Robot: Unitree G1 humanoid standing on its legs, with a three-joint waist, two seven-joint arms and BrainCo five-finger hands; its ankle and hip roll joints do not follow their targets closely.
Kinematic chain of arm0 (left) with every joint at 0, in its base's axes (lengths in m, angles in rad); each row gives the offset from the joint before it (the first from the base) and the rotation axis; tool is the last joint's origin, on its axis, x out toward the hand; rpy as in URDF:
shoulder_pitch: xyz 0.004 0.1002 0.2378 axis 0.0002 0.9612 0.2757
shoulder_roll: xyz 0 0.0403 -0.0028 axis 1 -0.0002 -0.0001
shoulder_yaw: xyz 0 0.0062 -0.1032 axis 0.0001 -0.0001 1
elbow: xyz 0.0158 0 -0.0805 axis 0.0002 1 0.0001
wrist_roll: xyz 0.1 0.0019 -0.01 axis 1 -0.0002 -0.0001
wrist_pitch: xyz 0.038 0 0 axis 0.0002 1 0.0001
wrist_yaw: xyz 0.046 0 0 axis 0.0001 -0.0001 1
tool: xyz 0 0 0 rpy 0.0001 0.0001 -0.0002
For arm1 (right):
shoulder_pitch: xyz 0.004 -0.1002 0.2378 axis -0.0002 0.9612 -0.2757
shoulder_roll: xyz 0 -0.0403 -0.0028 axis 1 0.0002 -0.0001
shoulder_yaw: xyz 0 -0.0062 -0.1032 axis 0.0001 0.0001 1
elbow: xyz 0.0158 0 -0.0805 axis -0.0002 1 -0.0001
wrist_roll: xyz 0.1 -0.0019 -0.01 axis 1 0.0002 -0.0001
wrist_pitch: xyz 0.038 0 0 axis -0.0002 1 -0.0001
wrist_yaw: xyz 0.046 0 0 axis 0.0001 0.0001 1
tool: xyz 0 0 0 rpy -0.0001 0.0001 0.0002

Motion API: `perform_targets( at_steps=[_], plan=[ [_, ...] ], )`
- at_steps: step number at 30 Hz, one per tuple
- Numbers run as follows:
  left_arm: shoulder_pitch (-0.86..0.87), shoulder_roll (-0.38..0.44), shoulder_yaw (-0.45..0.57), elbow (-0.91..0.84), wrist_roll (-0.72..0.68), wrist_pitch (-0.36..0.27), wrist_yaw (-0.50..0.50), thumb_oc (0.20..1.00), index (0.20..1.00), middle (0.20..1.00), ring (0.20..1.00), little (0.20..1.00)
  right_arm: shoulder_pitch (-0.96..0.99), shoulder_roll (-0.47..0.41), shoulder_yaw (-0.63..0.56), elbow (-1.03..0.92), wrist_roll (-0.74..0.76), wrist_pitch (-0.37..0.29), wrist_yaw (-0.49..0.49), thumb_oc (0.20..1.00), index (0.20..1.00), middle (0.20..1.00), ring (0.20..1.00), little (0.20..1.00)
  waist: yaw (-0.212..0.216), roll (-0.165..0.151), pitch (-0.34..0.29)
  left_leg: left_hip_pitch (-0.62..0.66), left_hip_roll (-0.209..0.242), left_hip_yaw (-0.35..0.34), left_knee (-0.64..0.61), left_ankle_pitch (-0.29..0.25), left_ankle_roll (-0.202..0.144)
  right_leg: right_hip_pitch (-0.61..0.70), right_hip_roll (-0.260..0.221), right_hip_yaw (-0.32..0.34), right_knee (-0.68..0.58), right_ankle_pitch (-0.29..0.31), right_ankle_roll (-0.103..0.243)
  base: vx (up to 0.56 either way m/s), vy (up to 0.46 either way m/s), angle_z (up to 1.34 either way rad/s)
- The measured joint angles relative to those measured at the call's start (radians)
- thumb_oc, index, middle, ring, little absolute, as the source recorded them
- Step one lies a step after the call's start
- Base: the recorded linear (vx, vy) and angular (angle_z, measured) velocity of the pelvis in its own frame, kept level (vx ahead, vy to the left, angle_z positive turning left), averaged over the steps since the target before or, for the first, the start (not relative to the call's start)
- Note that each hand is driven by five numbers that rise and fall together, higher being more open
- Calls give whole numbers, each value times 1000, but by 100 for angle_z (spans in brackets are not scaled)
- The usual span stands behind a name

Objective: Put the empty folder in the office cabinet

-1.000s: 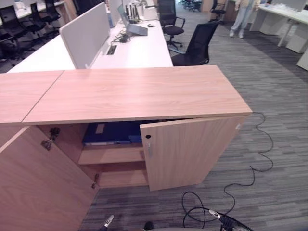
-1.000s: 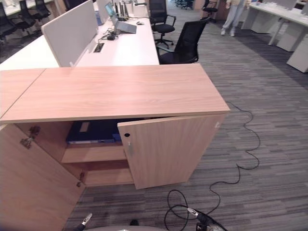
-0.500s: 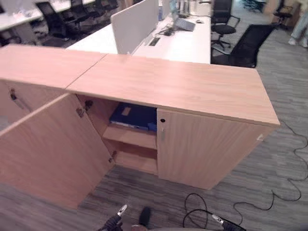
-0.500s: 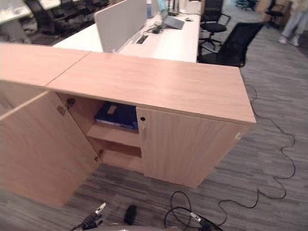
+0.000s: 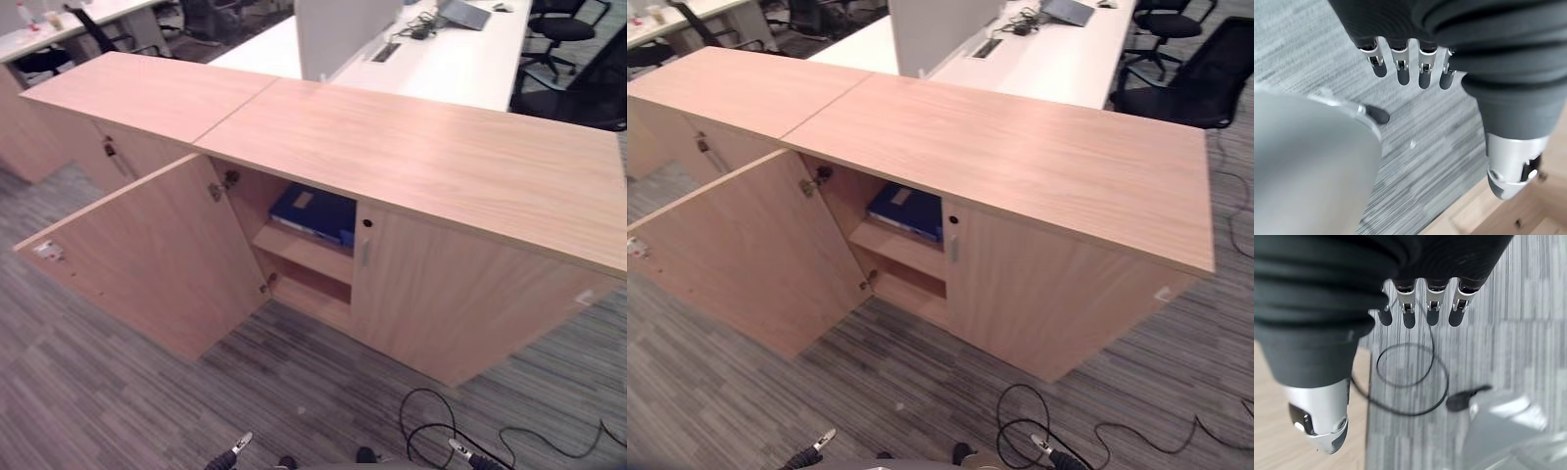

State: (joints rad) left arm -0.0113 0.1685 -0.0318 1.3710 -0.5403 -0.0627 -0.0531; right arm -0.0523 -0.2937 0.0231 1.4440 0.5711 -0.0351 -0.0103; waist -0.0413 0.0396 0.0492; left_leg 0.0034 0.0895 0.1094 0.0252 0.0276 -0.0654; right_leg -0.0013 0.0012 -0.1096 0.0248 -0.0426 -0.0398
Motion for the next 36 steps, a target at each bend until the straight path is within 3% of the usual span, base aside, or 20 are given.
perform_targets(
  at_steps=[3,5,7,8,9,11,12,13,14,16,18,20,21,22,25,27,28,33,36],
  plan=[
    [12,7,2,-78,1,-22,38,1000,1000,1000,1000,1000,0,-2,-35,-7,24,-9,-4,1000,1000,1000,1000,1000,21,6,2,-15,-6,-40,-16,-1,-1,32,-3,-55,-35,6,26,28,41,60],
    [70,18,3,-335,0,-32,72,1000,1000,1000,1000,1000,41,-10,-71,-29,39,-12,-12,1000,1000,1000,1000,1000,33,17,0,-20,-7,-92,-43,5,-6,47,-1,-119,-48,7,28,-3,47,80],
    [134,36,23,-521,-1,-56,87,1000,1000,1000,1000,1000,49,-11,-77,-32,38,-22,-12,1000,1000,1000,1000,1000,59,17,1,-29,-8,-100,-29,7,-5,40,-2,-125,-34,0,29,-34,55,27],
    [218,51,75,-776,-1,-64,103,1000,1000,1000,1000,1000,56,-14,-94,-39,38,-30,-11,1000,1000,1000,1000,1000,66,16,6,-46,-9,-116,-8,-2,-6,35,-4,-138,-18,-9,28,-61,81,24],
    [226,63,82,-827,-1,-93,104,1000,1000,1000,1000,1000,63,-20,-105,-37,38,-33,-13,1000,1000,1000,1000,1000,72,18,11,-55,-11,-121,0,-13,-2,32,-6,-148,-5,-19,21,-59,115,30],
    [219,78,154,-874,2,-105,120,1000,1000,1000,1000,1000,73,-35,-117,-37,38,-31,-17,1000,1000,1000,1000,1000,97,29,18,-77,-5,-121,20,-34,-8,6,-17,-160,40,-42,15,-8,168,23],
    [225,81,175,-890,3,-110,128,1000,1000,1000,1000,1000,76,-38,-117,-38,38,-32,-18,1000,1000,1000,1000,1000,90,31,18,-83,3,-101,22,-41,-6,5,-20,-168,43,-42,15,41,186,47],
    [218,97,215,-906,15,-107,146,1000,1000,1000,1000,1000,76,-41,-135,-37,37,-26,-20,1000,1000,1000,1000,1000,87,15,24,-100,11,-64,37,-46,2,5,-49,-197,34,-39,2,74,164,52],
    [217,123,245,-911,27,-109,160,1000,1000,1000,1000,1000,74,-36,-156,-37,37,-25,-23,1000,1000,1000,1000,1000,87,-16,33,-106,20,-62,12,-39,-7,4,-78,-201,32,-41,4,97,198,48],
    [215,131,290,-909,40,-110,193,1000,1000,1000,1000,1000,80,-44,-172,-39,37,-27,-30,1000,1000,1000,1000,1000,85,-42,38,-122,65,-70,-28,-27,-29,14,-97,-189,17,-29,19,117,232,24],
    [222,135,313,-911,64,-108,224,1000,1000,1000,1000,1000,85,-59,-198,-40,37,-28,-33,1000,1000,1000,1000,1000,96,-24,30,-117,113,-86,-91,-10,-51,26,-90,-179,-7,-14,46,189,343,-12],
    [222,149,315,-918,113,-106,244,1000,1000,1000,1000,1000,88,-76,-211,-41,37,-28,-32,1000,1000,1000,1000,1000,94,9,15,-95,115,-88,-113,22,-55,72,-83,-180,-59,13,77,185,344,-24],
    [221,156,314,-916,139,-104,248,1000,1000,1000,1000,1000,91,-84,-229,-41,38,-28,-31,1000,1000,1000,1000,1000,93,25,5,-81,108,-87,-120,30,-53,88,-78,-174,-76,16,94,105,239,-32],
    [209,176,317,-907,177,-101,262,1000,1000,1000,1000,1000,98,-95,-235,-43,38,-28,-31,1000,1000,1000,1000,1000,90,52,-17,-64,94,-92,-121,105,-75,103,-88,-159,-92,21,122,177,356,-37],
    [162,296,342,-890,223,-92,276,1000,1000,1000,1000,1000,95,-66,-235,-47,38,-17,-15,1000,1000,1000,1000,1000,61,-4,-48,-46,-16,-56,-124,74,-19,117,-189,-130,-112,38,170,135,300,-17],
    [119,354,353,-877,236,-90,287,1000,1000,1000,1000,1000,103,-52,-242,-63,38,-17,-11,1000,1000,1000,1000,1000,49,-27,-60,-37,-52,-44,-123,69,4,117,-226,-122,-112,45,180,93,288,-16],
    [57,428,349,-846,257,-81,299,1000,1000,1000,1000,1000,101,-38,-243,-72,38,-15,-9,1000,1000,1000,1000,1000,52,-34,-65,-20,-84,-6,-116,54,26,112,-263,-92,-111,60,194,69,247,-37],
    [-118,558,318,-784,306,-63,304,1000,1000,1000,1000,1000,85,-19,-240,-90,38,4,3,1000,1000,1000,1000,1000,39,-40,-72,-13,-128,51,-117,35,52,87,-313,-69,-111,101,230,60,207,-36],
    [-307,678,152,-640,333,-41,298,1000,1000,1000,1000,1000,102,-23,-230,-88,38,4,10,1000,1000,1000,1000,1000,12,-48,-77,-15,-139,56,-126,23,55,76,-323,-62,-101,105,232,37,166,-9]
  ],
)
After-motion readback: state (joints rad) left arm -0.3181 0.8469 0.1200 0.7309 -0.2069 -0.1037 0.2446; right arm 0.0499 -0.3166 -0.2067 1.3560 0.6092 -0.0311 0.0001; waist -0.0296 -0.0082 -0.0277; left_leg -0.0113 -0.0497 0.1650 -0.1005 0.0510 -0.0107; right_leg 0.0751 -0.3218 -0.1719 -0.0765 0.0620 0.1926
